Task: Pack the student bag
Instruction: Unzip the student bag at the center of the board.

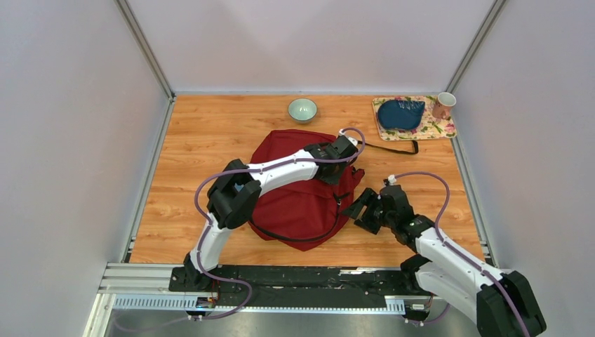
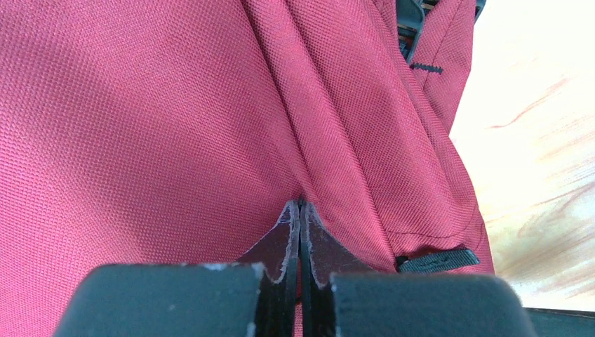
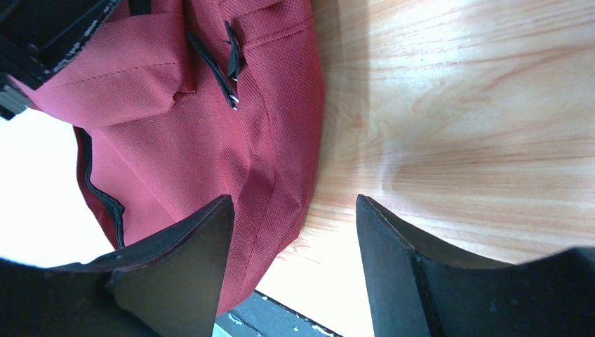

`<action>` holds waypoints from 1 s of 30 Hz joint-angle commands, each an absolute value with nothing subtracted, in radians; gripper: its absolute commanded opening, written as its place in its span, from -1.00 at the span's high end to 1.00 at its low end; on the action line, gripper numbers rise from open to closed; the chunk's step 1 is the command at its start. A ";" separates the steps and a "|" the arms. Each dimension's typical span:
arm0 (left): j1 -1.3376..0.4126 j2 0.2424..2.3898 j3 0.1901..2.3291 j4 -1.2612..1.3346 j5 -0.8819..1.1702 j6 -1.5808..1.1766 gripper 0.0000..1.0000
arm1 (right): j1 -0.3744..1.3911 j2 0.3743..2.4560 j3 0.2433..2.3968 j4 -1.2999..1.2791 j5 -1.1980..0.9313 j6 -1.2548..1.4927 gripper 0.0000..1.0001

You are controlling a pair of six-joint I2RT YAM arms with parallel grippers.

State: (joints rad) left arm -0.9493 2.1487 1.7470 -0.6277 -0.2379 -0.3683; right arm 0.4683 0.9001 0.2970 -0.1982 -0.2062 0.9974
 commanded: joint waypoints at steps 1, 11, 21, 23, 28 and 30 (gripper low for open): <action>-0.953 2.031 1.692 -0.571 -0.226 -0.361 1.00 | 0.466 0.812 0.308 -0.248 -0.140 0.976 -0.34; -0.953 1.887 1.565 -0.474 -0.210 -0.370 1.00 | 0.465 0.723 0.382 -0.314 -0.126 0.922 -0.32; -0.953 1.812 1.490 -0.397 -0.198 -0.396 1.00 | 0.459 0.802 0.465 -0.157 -0.242 0.894 -0.26; -0.953 1.807 1.480 -0.394 -0.199 -0.396 1.00 | 0.454 0.871 0.485 -0.131 -0.282 0.868 -0.22; -0.951 1.798 1.468 -0.383 -0.201 -0.400 1.00 | 0.451 1.001 0.548 -0.061 -0.342 0.847 -0.15; -0.951 1.798 1.468 -0.383 -0.199 -0.403 1.00 | 0.448 1.048 0.558 -0.040 -0.348 0.844 -0.11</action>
State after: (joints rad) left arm -0.9485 1.8641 1.4723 -0.4206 -0.2073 -0.3874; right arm 0.4545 0.9928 0.5014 -0.1459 -0.2924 0.8803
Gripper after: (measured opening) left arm 0.008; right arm 0.570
